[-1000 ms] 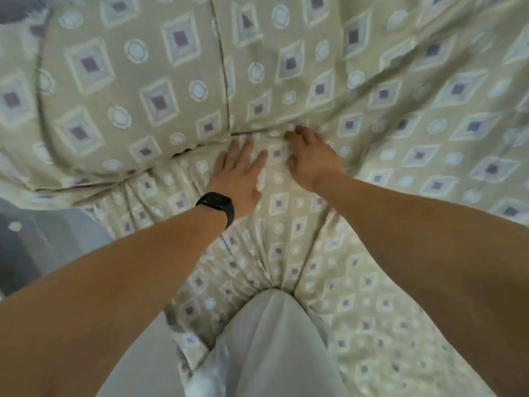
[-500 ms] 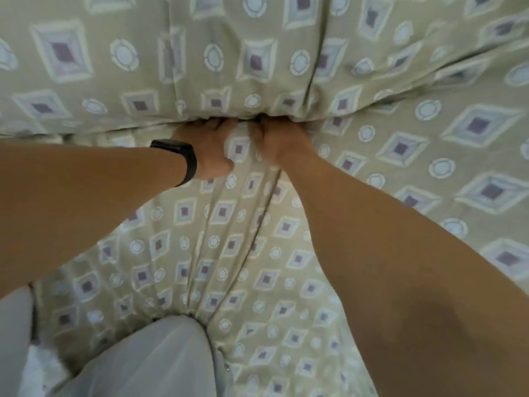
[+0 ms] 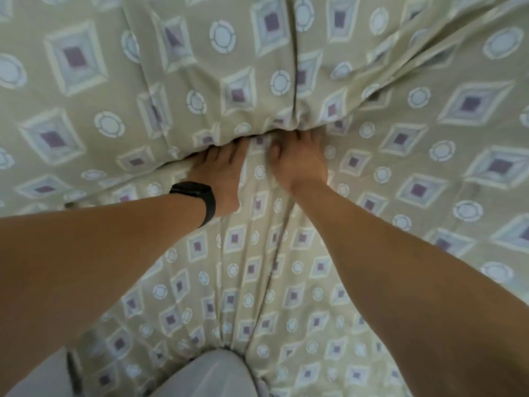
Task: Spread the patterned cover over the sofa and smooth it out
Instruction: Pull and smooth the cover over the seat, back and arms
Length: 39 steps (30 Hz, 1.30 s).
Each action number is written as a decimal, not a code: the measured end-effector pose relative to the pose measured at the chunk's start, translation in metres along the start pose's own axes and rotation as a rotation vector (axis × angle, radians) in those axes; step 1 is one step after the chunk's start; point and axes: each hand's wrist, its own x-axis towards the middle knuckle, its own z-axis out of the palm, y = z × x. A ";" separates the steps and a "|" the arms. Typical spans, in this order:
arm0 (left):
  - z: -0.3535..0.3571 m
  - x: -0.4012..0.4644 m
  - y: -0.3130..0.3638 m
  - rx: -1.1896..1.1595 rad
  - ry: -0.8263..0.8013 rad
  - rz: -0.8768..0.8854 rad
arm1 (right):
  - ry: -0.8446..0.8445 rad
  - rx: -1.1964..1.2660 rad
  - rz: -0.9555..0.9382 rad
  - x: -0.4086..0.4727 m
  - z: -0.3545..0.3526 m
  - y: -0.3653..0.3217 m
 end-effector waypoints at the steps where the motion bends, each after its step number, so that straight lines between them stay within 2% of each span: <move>1: 0.001 0.005 0.003 -0.007 -0.017 -0.022 | 0.018 -0.011 -0.010 0.009 0.002 -0.002; 7: -0.005 0.009 0.014 0.059 -0.080 -0.072 | 0.006 -0.210 -0.071 0.021 -0.009 -0.008; 9: -0.005 0.007 0.017 0.082 -0.087 -0.080 | -0.079 -0.147 -0.049 0.026 -0.020 -0.009; 11: -0.002 0.003 0.021 0.131 -0.035 -0.060 | -0.106 0.029 -0.069 0.025 -0.022 -0.005; 13: -0.001 -0.005 0.023 0.198 0.027 0.061 | 0.011 0.225 -0.100 0.005 -0.012 0.004; 16: -0.005 -0.007 0.026 0.314 -0.028 0.343 | 0.230 0.436 0.028 -0.059 0.010 0.022; 18: -0.017 0.003 0.032 0.324 -0.069 0.400 | 0.258 0.471 0.134 -0.095 0.023 0.036; 24: -0.037 0.046 0.071 0.324 -0.054 0.435 | 0.228 0.445 0.309 -0.112 0.041 0.066; 28: -0.040 0.070 0.092 0.467 -0.019 0.519 | 0.200 0.493 0.329 -0.089 0.036 0.070; 31: -0.046 0.084 0.107 0.605 -0.070 0.518 | 0.099 0.498 0.345 -0.078 0.033 0.075; 36: -0.043 0.076 0.123 0.849 0.004 0.509 | -0.065 0.537 0.308 -0.064 0.016 0.091; 39: -0.036 0.069 0.137 0.822 0.009 0.663 | -0.056 0.684 0.291 -0.075 0.007 0.096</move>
